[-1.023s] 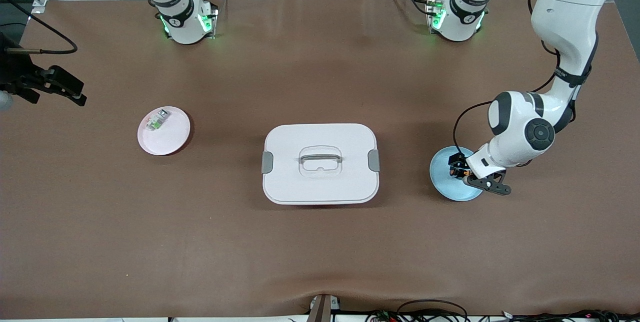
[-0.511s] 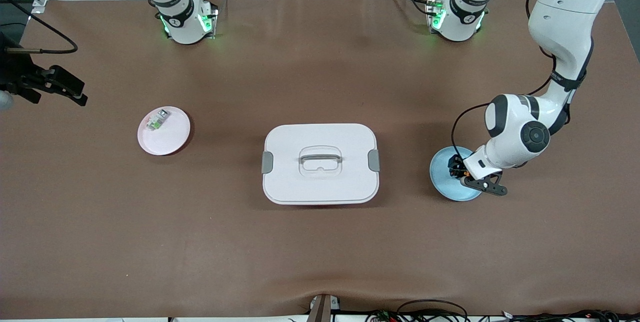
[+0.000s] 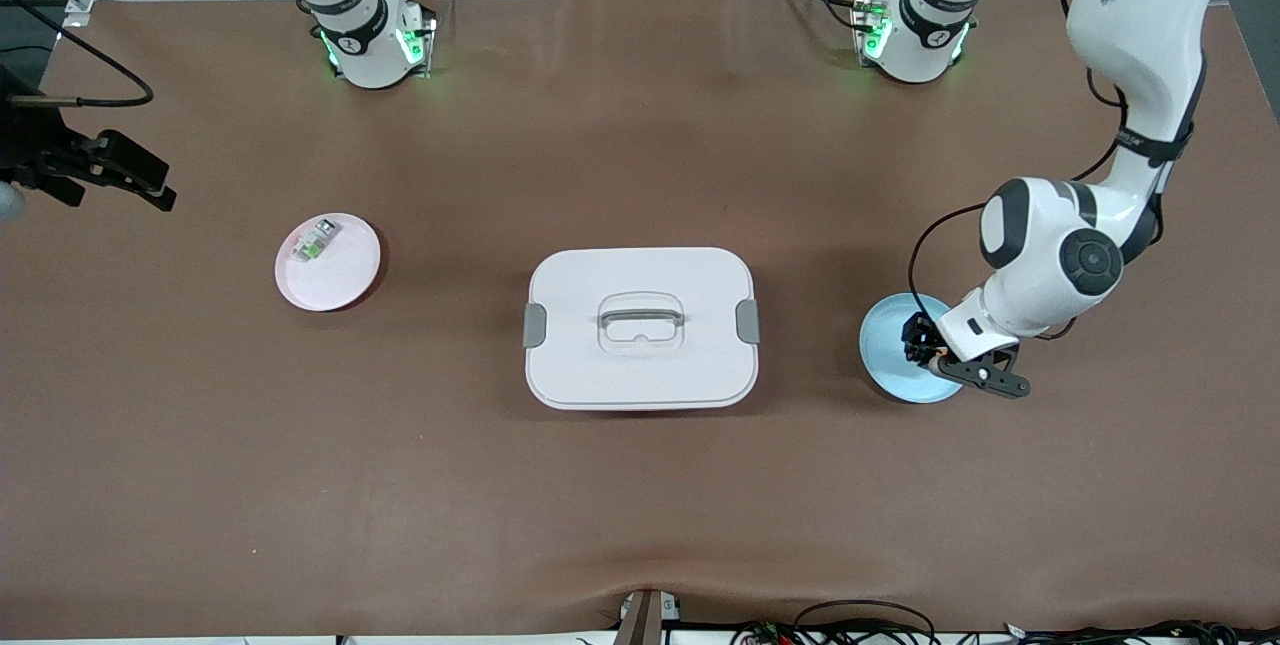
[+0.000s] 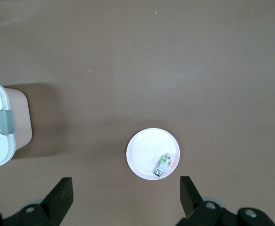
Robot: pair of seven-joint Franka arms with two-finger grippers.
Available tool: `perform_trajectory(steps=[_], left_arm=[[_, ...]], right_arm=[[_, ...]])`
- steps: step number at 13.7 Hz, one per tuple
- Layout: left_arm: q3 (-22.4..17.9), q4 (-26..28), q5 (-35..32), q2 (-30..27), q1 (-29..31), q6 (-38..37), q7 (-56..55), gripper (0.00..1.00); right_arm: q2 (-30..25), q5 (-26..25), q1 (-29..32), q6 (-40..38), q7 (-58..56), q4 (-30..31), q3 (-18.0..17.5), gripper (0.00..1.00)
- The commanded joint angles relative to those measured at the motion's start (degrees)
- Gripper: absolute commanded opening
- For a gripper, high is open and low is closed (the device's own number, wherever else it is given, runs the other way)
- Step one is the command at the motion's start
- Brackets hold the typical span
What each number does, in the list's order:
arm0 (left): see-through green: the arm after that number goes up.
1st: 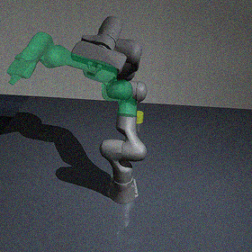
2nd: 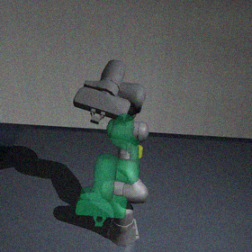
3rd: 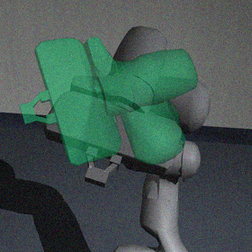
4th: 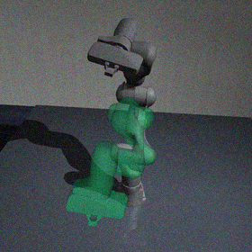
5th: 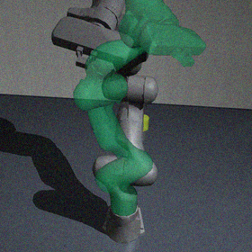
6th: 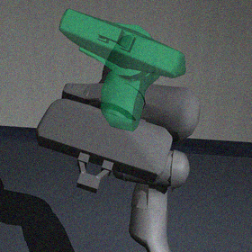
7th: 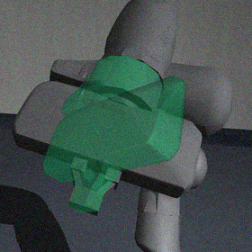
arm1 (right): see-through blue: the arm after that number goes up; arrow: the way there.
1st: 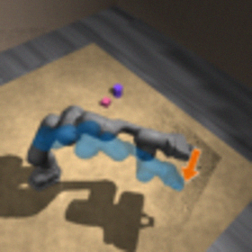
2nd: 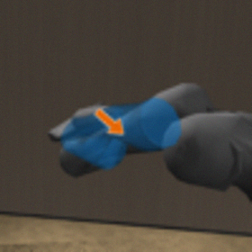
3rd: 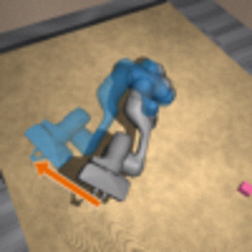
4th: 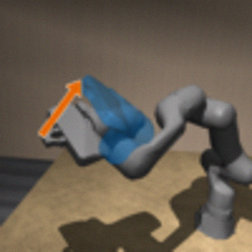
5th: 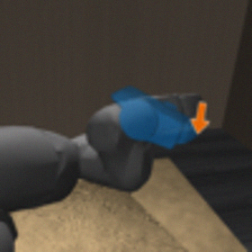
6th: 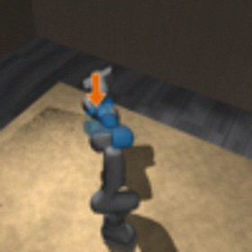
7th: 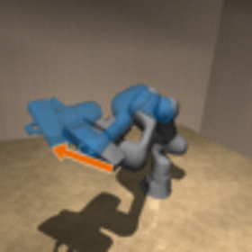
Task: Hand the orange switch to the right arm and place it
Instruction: 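Close the left gripper on the orange switch and lift it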
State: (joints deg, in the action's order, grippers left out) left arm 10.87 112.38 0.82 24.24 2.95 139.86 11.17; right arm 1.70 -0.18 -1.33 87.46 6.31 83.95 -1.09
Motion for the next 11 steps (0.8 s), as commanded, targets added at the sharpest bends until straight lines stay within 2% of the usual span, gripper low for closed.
perform_trajectory(steps=[1,3,5,11], left_arm=[[1.69,-1.71,1.12,-4.98,0.04,-7.12,-3.85,0.0],[4.15,-5.22,1.12,-5.78,0.04,-11.78,-9.12,0.0],[6.96,-9.43,1.12,-5.78,0.04,-16.7,-14.57,0.0],[14.26,-16.39,2.7,-5.35,-0.31,-22.35,-32.66,0.0]], right_arm=[[-0.65,0.97,0.1,0.07,0.28,1.04,-0.05,1.0],[-0.65,2.1,-0.08,0.77,0.37,1.74,-0.05,1.0],[-0.65,6.13,-0.25,3.05,0.37,3.75,-0.14,1.0],[-0.65,6.5,-0.7,4.38,0.46,5.26,-0.32,1.0]])
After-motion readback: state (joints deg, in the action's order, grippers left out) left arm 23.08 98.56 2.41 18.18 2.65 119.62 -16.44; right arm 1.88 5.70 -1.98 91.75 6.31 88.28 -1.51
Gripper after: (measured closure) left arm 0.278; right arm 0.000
